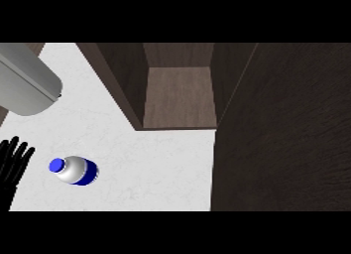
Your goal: Pick up the bottled water, place it into the cabinet and close the cabinet
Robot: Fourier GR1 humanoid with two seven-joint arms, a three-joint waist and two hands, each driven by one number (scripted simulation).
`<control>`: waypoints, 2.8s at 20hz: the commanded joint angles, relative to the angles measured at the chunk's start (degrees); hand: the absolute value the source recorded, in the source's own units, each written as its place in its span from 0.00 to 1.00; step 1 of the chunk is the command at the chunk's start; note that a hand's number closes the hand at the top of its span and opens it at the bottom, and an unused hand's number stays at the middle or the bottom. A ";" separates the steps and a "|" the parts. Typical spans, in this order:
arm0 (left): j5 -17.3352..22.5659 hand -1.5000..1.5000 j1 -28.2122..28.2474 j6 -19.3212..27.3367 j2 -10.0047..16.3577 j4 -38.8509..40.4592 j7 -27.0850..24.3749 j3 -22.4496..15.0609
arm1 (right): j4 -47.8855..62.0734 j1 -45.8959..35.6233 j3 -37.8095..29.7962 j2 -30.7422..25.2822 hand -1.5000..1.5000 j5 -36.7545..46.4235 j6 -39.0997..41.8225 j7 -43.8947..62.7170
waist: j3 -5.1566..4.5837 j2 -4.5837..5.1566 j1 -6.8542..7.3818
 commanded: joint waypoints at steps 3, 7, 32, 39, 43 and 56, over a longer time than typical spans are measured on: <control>-6.20 0.00 -3.61 -0.50 0.17 13.62 -9.48 -0.26 | -6.96 6.80 1.29 -0.41 0.00 -1.18 1.01 -1.39 | -0.01 -0.04 -0.10; -9.36 0.00 -9.04 2.52 -0.14 24.05 -16.03 0.33 | -11.89 5.74 1.79 -1.55 0.00 -1.92 0.27 3.37 | -0.09 0.19 0.03; -11.81 1.00 -25.66 -2.89 0.36 66.54 -40.16 -0.05 | -5.45 13.32 4.90 -2.35 0.00 2.36 1.76 -8.71 | -0.15 0.21 -0.42; -9.37 1.00 -27.89 -7.06 2.66 70.05 -40.50 1.29 | -6.13 13.41 1.43 -3.88 0.00 -2.45 2.47 -8.18 | -0.16 0.39 -0.40; -10.33 1.00 -27.62 -5.65 0.54 69.18 -41.83 -0.58 | -7.40 12.82 5.44 -2.84 0.00 1.34 1.29 -6.85 | -0.17 0.32 -0.16; -4.02 1.00 -29.37 10.71 -8.40 62.90 -42.63 -12.84 | -4.84 15.34 1.82 -4.22 0.00 -1.95 2.73 -10.14 | 0.03 -0.19 0.09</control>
